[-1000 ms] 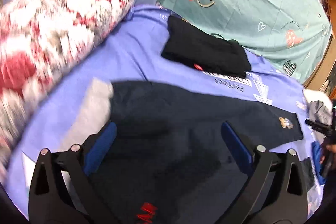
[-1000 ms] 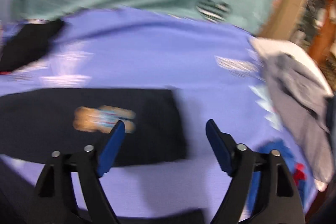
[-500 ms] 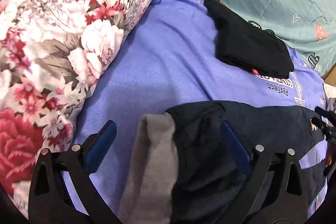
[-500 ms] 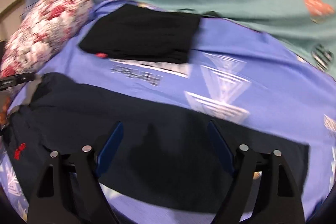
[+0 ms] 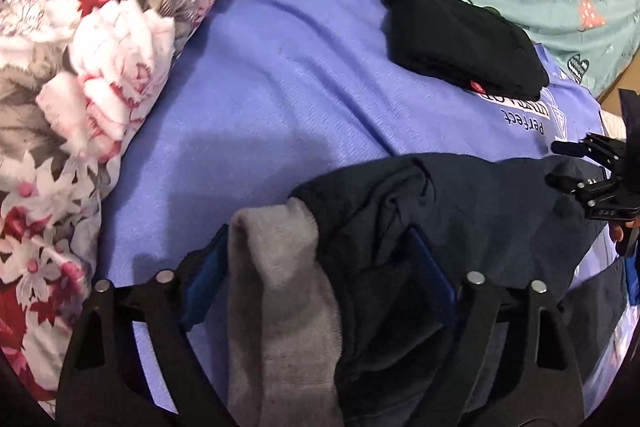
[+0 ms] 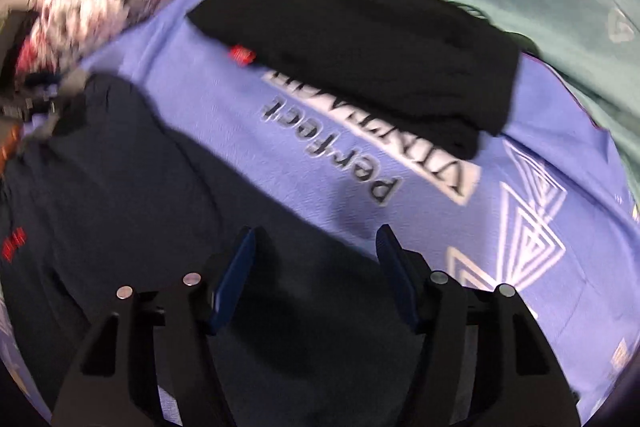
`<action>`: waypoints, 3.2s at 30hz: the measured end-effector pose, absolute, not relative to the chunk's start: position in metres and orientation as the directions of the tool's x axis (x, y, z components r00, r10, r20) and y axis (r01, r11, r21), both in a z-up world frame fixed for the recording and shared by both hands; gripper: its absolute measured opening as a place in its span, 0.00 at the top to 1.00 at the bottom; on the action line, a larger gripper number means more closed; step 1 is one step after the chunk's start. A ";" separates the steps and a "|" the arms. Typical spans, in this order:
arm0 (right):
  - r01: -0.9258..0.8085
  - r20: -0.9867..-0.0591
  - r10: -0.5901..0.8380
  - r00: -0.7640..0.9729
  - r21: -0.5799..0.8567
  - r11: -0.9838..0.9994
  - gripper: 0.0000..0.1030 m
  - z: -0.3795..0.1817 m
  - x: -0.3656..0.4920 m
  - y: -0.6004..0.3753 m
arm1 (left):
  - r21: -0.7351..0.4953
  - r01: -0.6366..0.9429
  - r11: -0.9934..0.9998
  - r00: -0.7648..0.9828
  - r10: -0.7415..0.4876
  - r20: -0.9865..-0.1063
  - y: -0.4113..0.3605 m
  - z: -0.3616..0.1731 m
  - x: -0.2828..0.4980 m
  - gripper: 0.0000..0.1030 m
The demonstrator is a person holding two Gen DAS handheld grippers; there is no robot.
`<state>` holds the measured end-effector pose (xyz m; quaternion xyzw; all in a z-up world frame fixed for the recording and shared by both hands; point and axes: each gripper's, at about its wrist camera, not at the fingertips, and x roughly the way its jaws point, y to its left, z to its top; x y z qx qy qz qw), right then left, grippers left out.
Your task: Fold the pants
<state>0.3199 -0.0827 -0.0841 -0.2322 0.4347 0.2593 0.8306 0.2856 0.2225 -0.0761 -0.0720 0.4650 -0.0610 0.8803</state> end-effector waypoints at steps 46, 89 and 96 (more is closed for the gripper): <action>-0.178 -0.804 0.045 0.592 -0.076 0.981 0.42 -0.081 0.320 -0.259 | 0.019 0.005 1.000 0.585 0.013 -0.811 0.218 -0.059 0.299 0.81; -0.708 -0.720 0.524 0.455 0.065 0.704 0.95 -0.002 0.157 -0.212 | -0.063 0.116 0.991 0.751 -0.128 -0.648 0.223 0.037 0.156 0.85; -0.735 -0.744 0.559 0.366 0.137 0.664 0.95 -0.047 0.083 -0.195 | -0.063 0.049 0.997 0.738 -0.078 -0.670 0.234 0.010 0.092 0.96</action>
